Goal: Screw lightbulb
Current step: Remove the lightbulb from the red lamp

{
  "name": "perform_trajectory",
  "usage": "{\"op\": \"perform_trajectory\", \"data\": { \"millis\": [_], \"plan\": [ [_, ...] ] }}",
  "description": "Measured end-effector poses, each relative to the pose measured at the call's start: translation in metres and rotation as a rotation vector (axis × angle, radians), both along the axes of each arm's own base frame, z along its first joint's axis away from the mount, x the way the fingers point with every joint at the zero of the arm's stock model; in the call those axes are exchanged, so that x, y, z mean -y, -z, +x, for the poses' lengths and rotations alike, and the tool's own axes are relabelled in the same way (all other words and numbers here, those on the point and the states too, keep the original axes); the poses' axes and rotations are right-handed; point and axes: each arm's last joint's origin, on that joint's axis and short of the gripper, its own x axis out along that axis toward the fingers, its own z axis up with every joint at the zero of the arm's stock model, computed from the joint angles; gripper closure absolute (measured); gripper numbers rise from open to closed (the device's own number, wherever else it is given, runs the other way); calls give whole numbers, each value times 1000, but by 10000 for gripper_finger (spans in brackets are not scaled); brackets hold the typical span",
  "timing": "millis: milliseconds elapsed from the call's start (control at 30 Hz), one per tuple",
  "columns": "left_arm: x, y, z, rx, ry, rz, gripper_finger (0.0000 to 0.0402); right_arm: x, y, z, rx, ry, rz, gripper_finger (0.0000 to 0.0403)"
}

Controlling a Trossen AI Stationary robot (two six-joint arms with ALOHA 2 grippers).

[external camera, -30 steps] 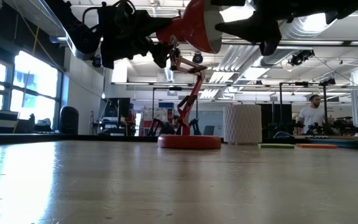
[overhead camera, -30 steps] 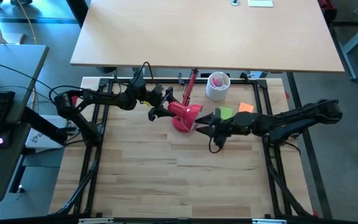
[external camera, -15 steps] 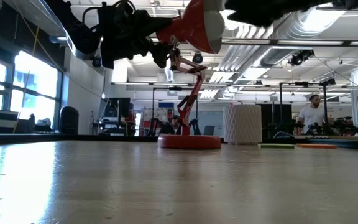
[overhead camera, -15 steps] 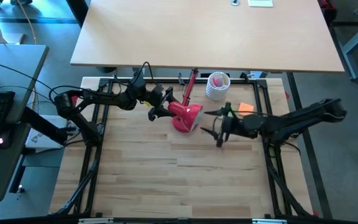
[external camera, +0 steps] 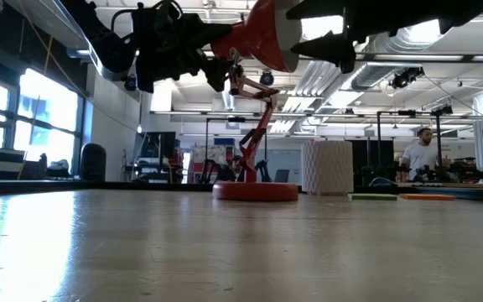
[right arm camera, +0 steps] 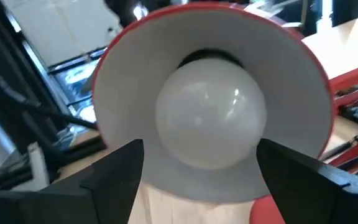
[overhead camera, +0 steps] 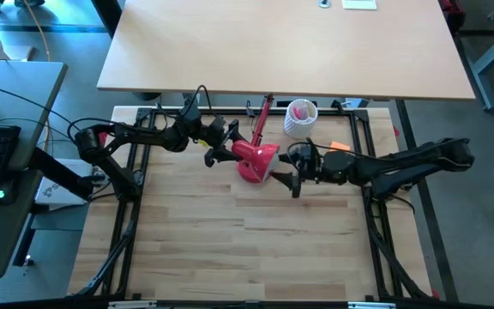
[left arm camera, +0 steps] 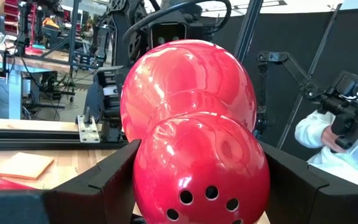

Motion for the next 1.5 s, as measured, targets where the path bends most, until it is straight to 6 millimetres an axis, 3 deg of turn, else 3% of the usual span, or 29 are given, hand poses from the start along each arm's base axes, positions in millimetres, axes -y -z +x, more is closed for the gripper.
{"op": "perform_trajectory", "data": {
  "millis": [367,533,667,1000,1167,1367,1500],
  "plan": [
    [0,0,0,1,-7,-1,144,10,1,2,-14,81,-108,95],
    [0,0,0,1,-11,1,144,13,-1,3,-32,72,-247,122],
    [0,0,0,1,-10,1,144,13,-3,3,-70,41,-516,144],
    [0,0,0,0,-10,1,144,13,-3,3,-288,-69,-1410,147],
    [0,0,0,-2,-9,0,144,13,-2,3,-375,-121,-1703,148],
    [0,1,0,-4,-9,-1,144,13,-1,2,-422,-133,-1799,148],
    [0,1,0,-10,-10,-3,144,9,-1,2,-375,-122,-1670,148]
  ]
}}
